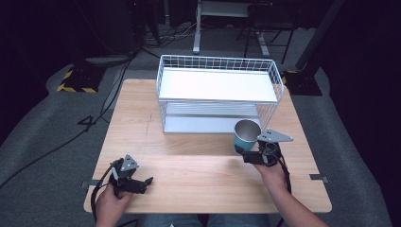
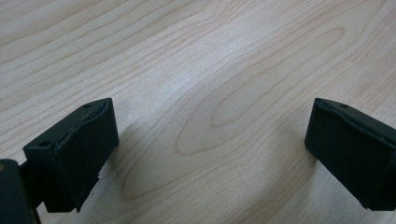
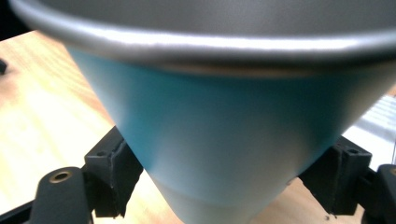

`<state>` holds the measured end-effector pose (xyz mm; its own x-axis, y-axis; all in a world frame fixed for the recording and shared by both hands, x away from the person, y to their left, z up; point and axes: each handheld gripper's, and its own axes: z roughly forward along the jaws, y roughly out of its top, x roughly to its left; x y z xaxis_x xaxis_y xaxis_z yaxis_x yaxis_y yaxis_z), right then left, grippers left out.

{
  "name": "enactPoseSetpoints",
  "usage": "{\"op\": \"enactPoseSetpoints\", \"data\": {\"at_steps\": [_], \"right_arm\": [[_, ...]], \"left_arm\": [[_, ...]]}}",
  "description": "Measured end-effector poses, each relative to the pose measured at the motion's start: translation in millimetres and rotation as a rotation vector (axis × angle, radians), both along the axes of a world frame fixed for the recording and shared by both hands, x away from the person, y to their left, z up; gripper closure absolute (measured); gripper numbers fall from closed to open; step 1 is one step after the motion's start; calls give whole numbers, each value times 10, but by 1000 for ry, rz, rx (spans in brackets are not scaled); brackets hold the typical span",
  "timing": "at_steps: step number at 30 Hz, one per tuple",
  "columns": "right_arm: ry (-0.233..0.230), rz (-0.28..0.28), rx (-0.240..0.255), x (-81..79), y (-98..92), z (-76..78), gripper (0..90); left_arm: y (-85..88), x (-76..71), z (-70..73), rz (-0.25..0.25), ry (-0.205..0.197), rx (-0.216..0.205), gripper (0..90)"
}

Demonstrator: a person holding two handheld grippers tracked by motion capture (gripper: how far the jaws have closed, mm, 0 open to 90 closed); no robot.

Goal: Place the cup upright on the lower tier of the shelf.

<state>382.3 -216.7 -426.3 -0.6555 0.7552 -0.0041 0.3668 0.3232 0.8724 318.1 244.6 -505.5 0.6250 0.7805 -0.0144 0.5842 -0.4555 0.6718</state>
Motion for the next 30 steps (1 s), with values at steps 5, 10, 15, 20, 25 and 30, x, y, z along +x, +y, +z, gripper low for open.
{"op": "enactPoseSetpoints", "data": {"at_steps": [5, 10, 15, 20, 25, 30], "right_arm": [[-18, -12, -5, 137, 101, -3, 216], [-32, -16, 0, 263, 221, 14, 216], [-35, -13, -9, 330, 305, 8, 216], [-35, -13, -9, 450, 425, -46, 216], [-36, -21, -12, 567, 483, -77, 216], [-52, -27, -4, 663, 536, -106, 216]], "left_arm": [[0, 0, 0, 0, 0, 0, 31], [0, 0, 0, 0, 0, 0, 31], [0, 0, 0, 1, 1, -1, 31], [1, 1, 3, -1, 3, 1, 31], [2, 1, 2, -1, 3, 1, 31], [1, 1, 3, -1, 3, 1, 31]]}}
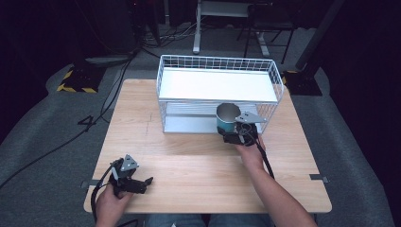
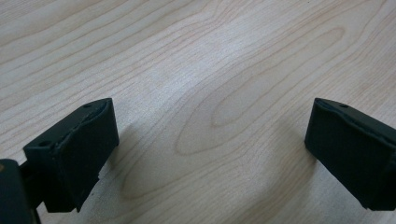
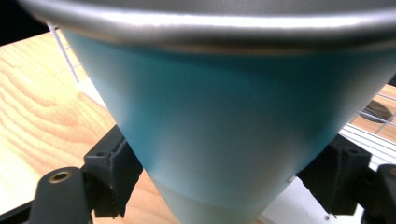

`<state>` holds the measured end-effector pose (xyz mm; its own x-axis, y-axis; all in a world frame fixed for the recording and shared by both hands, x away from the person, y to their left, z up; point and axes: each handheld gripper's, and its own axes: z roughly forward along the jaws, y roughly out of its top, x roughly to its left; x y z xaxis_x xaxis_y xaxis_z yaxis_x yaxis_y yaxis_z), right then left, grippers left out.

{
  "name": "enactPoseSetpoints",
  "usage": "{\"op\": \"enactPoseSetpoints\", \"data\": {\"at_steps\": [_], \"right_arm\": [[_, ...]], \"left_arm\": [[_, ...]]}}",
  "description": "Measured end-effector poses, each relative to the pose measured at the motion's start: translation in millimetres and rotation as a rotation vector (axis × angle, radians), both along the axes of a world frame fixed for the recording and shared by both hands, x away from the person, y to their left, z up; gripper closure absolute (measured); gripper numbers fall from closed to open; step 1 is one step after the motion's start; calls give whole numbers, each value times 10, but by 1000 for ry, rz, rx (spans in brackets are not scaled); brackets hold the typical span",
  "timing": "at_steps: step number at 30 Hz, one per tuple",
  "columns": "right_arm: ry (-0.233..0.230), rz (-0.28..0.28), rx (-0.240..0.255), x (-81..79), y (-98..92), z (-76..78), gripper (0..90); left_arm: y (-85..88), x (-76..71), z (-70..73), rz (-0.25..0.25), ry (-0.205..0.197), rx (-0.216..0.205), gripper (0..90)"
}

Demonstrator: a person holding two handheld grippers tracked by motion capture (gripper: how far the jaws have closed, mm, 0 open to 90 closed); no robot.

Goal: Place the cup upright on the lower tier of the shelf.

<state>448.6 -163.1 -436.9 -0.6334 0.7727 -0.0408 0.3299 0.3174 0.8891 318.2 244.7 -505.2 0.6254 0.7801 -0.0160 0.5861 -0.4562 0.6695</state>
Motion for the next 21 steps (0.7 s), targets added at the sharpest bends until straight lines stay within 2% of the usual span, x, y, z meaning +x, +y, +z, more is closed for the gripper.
{"op": "enactPoseSetpoints", "data": {"at_steps": [11, 13, 17, 21], "right_arm": [[22, -19, 16, 210, 116, -191, 216], [47, -26, 15, 261, 136, -199, 216], [35, -35, 20, 343, 189, -206, 216], [42, -42, 44, 428, 243, -226, 216]], "left_arm": [[-8, 16, -2, 9, 2, -4, 32], [-7, 17, -2, 8, 1, -3, 32], [-7, 17, -2, 8, 1, -3, 32], [-8, 15, -1, 8, 5, -5, 32]]}}
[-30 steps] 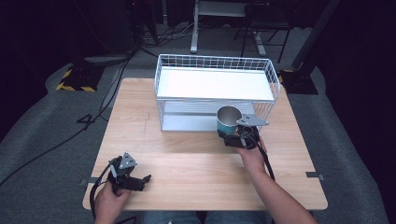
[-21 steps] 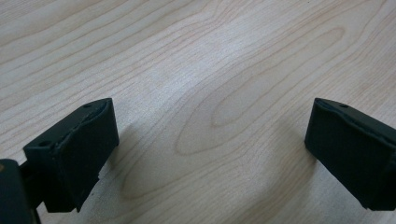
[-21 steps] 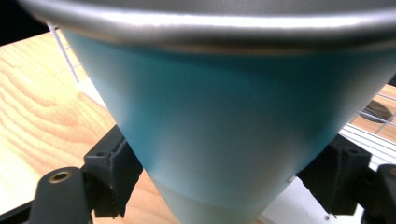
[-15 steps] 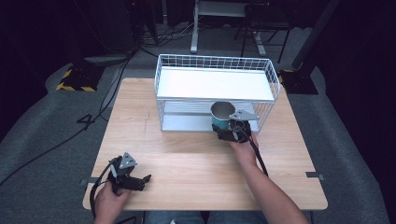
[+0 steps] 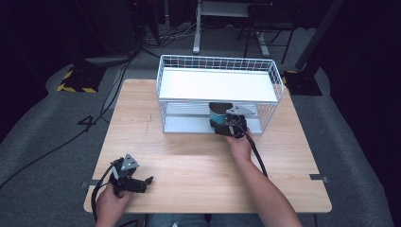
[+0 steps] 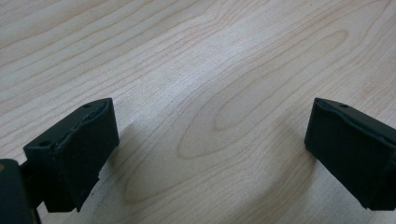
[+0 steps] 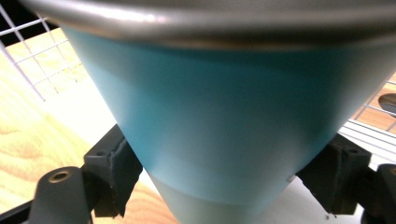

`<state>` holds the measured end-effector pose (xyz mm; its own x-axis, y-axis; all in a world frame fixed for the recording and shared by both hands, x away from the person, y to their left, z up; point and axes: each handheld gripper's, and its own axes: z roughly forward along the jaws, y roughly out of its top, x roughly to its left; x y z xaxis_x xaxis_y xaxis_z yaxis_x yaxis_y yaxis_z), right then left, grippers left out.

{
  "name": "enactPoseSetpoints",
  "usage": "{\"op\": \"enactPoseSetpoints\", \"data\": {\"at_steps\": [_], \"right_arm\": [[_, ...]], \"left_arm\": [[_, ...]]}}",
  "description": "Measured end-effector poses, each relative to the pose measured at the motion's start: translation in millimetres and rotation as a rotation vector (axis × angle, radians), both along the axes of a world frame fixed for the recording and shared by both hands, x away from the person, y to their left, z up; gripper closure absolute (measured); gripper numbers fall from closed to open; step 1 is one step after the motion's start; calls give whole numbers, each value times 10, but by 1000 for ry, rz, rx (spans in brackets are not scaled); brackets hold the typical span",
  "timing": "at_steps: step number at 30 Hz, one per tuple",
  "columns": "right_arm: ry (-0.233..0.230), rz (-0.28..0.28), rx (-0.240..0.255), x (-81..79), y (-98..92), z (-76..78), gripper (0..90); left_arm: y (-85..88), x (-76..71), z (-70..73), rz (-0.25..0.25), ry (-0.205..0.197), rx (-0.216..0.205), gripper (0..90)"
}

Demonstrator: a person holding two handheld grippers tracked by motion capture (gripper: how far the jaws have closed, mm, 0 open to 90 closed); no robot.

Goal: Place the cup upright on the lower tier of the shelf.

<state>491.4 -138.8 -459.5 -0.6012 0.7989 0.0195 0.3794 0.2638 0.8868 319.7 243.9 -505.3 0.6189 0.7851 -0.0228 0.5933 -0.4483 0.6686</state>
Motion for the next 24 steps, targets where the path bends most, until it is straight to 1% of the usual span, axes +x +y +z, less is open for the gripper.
{"op": "enactPoseSetpoints", "data": {"at_steps": [3, 7, 8, 9, 12, 13, 15, 16, 19, 24], "right_arm": [[1, -7, 9, 54, 32, -27, 216], [10, -14, 2, 109, 65, -53, 215], [1, -11, -6, 136, 67, -62, 215], [3, -14, -6, 154, 74, -72, 215], [17, -24, -9, 194, 94, -94, 215], [3, -19, -13, 216, 94, -103, 215], [8, -25, -16, 235, 111, -116, 215], [4, -24, -17, 246, 120, -126, 215], [11, -30, -24, 273, 143, -145, 215], [13, -28, -31, 304, 201, -161, 215]], "left_arm": [[0, 0, 0, -1, -1, 1, 32], [1, -1, 0, -2, -1, 1, 33], [1, -2, 1, -3, -1, 2, 33], [5, 0, 2, -9, -6, 7, 33], [5, -1, 2, -9, -4, 6, 33], [3, -2, 1, -7, -3, 4, 33], [1, -4, 0, -4, -1, 1, 33], [5, -1, 2, -9, -4, 6, 33], [1, -4, -1, -4, -1, 0, 33], [4, -1, 2, -8, -4, 5, 33]]}}
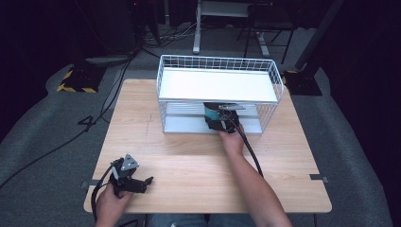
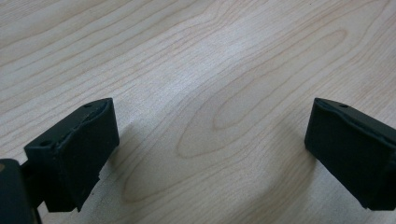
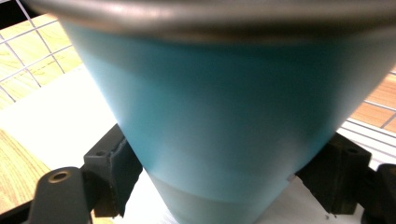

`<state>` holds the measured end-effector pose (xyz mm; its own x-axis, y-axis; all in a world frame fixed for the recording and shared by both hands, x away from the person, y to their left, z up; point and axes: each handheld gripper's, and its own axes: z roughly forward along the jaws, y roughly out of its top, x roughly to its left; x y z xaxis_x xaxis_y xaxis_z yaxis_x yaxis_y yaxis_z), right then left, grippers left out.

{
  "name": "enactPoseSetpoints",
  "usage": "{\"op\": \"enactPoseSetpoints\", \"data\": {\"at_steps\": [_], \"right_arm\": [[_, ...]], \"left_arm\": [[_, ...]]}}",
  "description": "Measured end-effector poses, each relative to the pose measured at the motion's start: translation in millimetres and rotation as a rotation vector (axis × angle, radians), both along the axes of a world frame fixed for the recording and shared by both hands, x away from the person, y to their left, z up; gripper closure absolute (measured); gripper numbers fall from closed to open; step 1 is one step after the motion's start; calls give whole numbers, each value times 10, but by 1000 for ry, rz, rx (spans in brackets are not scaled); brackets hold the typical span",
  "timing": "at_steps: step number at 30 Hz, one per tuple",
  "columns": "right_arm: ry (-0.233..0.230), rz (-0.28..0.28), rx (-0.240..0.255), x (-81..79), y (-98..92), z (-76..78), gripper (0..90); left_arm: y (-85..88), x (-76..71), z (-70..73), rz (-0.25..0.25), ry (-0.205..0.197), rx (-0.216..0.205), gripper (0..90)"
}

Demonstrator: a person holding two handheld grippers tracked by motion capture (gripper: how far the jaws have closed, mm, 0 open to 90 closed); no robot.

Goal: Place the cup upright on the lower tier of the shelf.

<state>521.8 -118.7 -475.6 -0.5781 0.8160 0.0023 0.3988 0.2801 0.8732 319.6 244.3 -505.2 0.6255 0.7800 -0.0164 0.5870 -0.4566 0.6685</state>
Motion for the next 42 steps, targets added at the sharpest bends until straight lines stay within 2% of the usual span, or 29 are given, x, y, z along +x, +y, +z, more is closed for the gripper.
{"op": "enactPoseSetpoints", "data": {"at_steps": [7, 13, 19, 29, 37, 42], "right_arm": [[1, 3, -4, 7, 20, -17, 208], [-20, -11, -5, -3, 22, 2, 44], [-11, -13, -8, -53, -21, 15, 23], [-29, 7, -12, -234, -214, 135, 17], [-40, 46, 3, -469, -385, 309, 18], [-43, 80, -8, -627, -448, 400, 22]], "left_arm": [[-2, -2, -1, 3, 2, -4, 33], [0, 0, 0, 0, 0, 0, 33], [-3, -2, -2, 3, 1, -3, 33], [-2, -1, -2, 3, -1, -3, 33], [-3, -1, -4, 3, 0, -6, 33], [-2, -1, -3, 3, -1, -4, 33]]}}
